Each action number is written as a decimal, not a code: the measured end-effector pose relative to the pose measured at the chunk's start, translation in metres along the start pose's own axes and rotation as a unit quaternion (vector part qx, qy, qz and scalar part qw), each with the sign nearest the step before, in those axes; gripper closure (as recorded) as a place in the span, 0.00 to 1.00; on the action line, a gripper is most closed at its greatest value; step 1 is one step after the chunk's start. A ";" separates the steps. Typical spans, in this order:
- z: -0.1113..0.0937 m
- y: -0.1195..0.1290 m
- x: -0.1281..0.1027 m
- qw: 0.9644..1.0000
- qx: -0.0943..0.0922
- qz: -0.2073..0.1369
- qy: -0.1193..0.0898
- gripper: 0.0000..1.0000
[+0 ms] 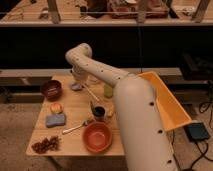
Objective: Place brush in purple bowl
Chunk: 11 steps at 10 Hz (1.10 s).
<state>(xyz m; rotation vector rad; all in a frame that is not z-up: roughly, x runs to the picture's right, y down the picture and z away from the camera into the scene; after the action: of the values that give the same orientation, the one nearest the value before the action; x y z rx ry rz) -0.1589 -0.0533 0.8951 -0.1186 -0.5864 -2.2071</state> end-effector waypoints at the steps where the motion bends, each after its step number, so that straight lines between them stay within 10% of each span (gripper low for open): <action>1: -0.003 -0.009 0.010 1.000 -0.014 -0.028 0.005 1.00; 4: -0.001 -0.021 0.021 0.994 -0.058 -0.094 0.011 1.00; 11: 0.002 -0.057 0.043 0.986 -0.072 -0.146 0.034 1.00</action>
<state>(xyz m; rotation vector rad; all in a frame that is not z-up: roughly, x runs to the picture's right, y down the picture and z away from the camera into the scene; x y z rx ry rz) -0.2300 -0.0517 0.8871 -0.0339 -0.4275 -2.5265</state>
